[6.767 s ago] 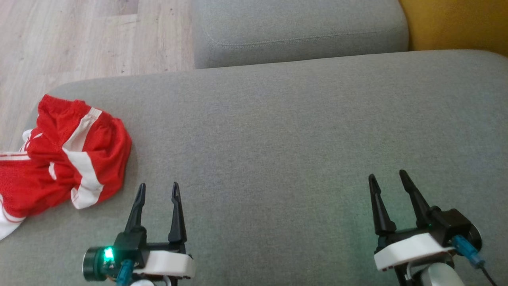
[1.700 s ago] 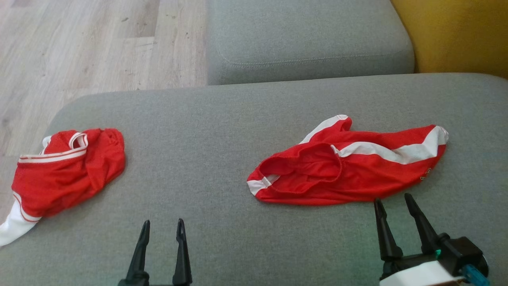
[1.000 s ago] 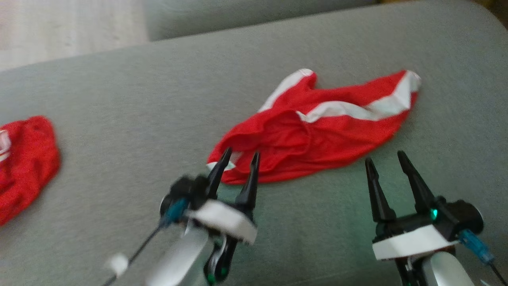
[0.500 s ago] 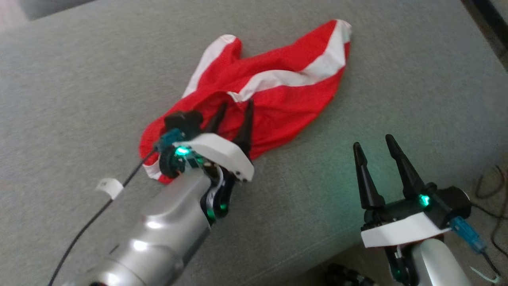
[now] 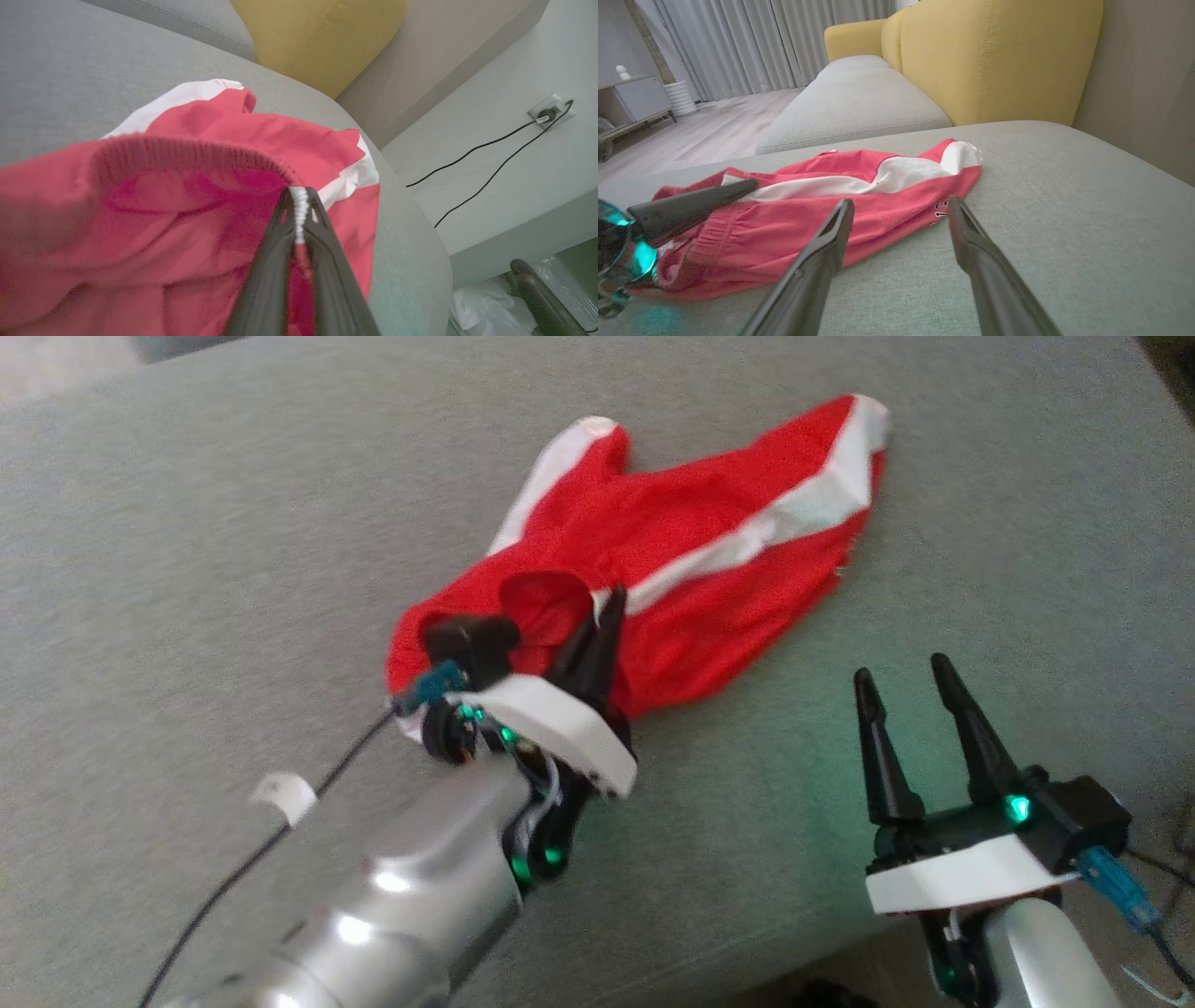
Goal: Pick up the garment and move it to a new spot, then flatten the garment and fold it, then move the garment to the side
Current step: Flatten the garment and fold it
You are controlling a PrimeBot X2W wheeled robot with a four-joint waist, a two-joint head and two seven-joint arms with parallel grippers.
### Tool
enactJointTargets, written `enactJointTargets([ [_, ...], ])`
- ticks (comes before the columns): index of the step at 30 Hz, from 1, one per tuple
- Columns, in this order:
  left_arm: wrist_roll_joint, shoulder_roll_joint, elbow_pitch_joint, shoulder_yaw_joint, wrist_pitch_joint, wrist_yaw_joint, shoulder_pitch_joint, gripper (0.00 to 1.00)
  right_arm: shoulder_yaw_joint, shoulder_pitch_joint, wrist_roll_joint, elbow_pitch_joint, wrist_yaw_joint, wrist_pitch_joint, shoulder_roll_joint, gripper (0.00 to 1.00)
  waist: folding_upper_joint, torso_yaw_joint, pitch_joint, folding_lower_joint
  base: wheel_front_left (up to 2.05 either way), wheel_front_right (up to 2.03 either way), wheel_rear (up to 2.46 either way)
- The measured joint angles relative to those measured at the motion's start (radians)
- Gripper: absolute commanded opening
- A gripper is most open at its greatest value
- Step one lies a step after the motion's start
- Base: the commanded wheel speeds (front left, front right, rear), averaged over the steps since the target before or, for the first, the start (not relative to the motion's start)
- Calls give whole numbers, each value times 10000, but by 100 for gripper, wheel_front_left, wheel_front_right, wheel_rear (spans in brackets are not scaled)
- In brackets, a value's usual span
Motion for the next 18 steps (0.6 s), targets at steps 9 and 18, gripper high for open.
enactJointTargets([
  [9, 821, 558, -1599, 65, -2, 125, 1377, 0, -165, 259, -157, 0, 0, 0, -270, 100, 0, 1729, -619, -1, 0, 0, 0],
  [18, 1246, 2228, -3444, 777, -4, 1007, 2488, 0, -153, 476, 625, 433, 0, 0, -447, 100, 0, 3276, -1054, -1, 0, 0, 0],
])
